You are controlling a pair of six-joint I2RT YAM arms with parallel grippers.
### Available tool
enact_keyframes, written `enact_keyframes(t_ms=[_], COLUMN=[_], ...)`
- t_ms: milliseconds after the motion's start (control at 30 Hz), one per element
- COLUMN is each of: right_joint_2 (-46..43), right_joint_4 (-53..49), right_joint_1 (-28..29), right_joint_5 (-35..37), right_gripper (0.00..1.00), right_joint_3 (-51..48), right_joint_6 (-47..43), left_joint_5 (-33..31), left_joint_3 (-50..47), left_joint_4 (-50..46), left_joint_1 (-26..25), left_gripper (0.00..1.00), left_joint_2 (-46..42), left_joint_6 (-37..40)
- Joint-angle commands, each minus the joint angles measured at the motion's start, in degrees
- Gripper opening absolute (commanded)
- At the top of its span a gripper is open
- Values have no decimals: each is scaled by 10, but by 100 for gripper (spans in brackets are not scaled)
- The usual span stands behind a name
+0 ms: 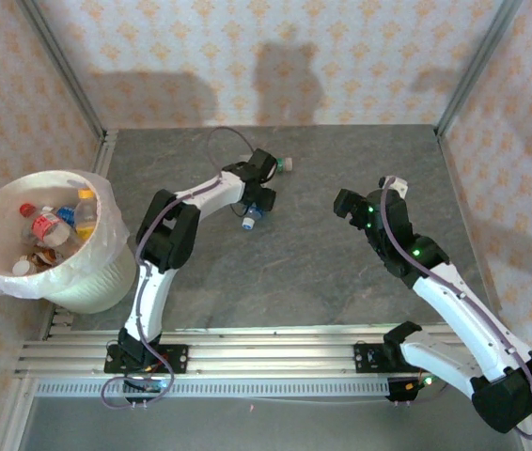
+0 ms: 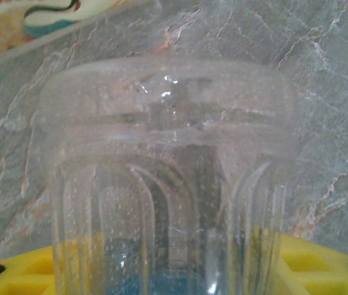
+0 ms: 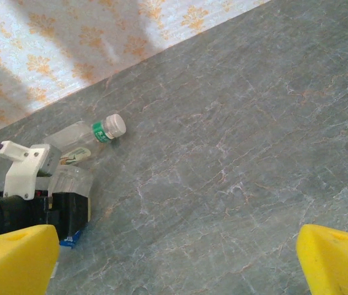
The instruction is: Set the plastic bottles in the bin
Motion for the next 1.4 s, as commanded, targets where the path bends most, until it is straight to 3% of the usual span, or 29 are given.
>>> enact_keyframes(t_ms=[0,167,567,700,933,1067,1167,1367], right_joint_2=[-6,-8,-15,-11,5,27,45,62], right_joint_4=[-10,8,120,149,167,180,185,195], right_joint_1=[0,0,0,0,0,0,0,1], right_joint_5=[17,-5,-188,-226,-198,-195,-203,-211], right_gripper=[99,99,99,99,99,99,99,99], right_joint_3=[-8,-12,-26,-28,-28,-23,-11,-2], right_joint_6=[-9,-16,-90,-102,-95,-90,-84,-68], left_joint_5=[-27,-32,-97,-144,-269,-361,-391,-483], left_joint_3=[-23,-36,-62,-19,74,107,139,131], left_joint_4=[23,12,-45,-127,-271,-302,-332,-343], left_joint_1=[-8,-8,-8,-8,-8,-7,6,62], left_gripper=[44,42,38,38,37,37,37,38], left_joint_2=[-61,-115,-324,-378,-442,-481,-499,-527], left_joint_6=[-27,-51,-83,-77,-83,-62,-51,-39])
